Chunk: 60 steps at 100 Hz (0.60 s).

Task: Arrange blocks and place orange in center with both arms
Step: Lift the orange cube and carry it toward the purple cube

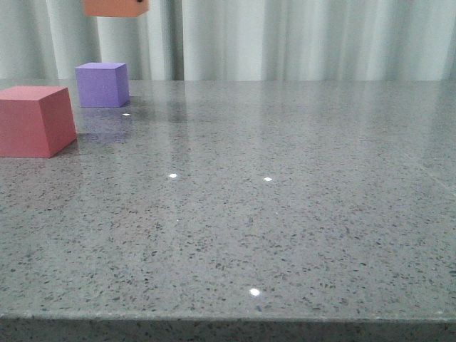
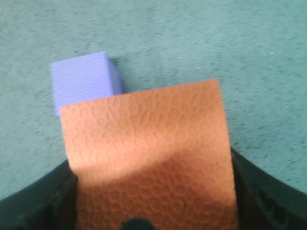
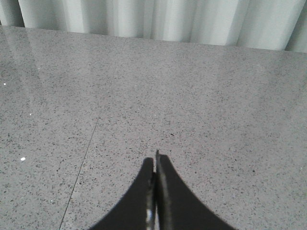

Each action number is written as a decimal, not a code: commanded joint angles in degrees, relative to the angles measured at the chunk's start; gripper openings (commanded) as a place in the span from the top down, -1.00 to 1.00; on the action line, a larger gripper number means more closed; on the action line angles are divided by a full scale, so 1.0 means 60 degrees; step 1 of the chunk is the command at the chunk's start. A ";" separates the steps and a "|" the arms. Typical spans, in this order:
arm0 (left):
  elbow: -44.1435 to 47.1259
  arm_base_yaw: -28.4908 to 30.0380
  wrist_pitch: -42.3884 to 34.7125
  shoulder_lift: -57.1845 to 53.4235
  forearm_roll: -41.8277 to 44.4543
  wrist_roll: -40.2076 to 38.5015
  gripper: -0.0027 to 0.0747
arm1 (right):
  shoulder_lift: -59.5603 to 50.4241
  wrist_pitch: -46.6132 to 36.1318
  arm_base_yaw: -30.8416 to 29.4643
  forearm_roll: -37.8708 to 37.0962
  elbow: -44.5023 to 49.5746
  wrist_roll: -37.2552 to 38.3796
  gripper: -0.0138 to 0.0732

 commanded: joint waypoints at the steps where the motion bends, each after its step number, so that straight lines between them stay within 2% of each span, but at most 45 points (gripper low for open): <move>1: 0.0131 0.0313 -0.0434 -0.0740 -0.0170 0.0316 0.25 | 0.0025 -0.0759 -0.0063 -0.0207 -0.0230 -0.0017 0.94; 34: 0.1888 0.1845 -0.1635 -0.1072 -0.2028 0.1596 0.25 | 0.0025 -0.0759 -0.0063 -0.0207 -0.0230 -0.0017 0.94; 60: 0.3048 0.2173 -0.2801 -0.1072 -0.2030 0.1649 0.25 | 0.0025 -0.0759 -0.0063 -0.0207 -0.0230 -0.0017 0.94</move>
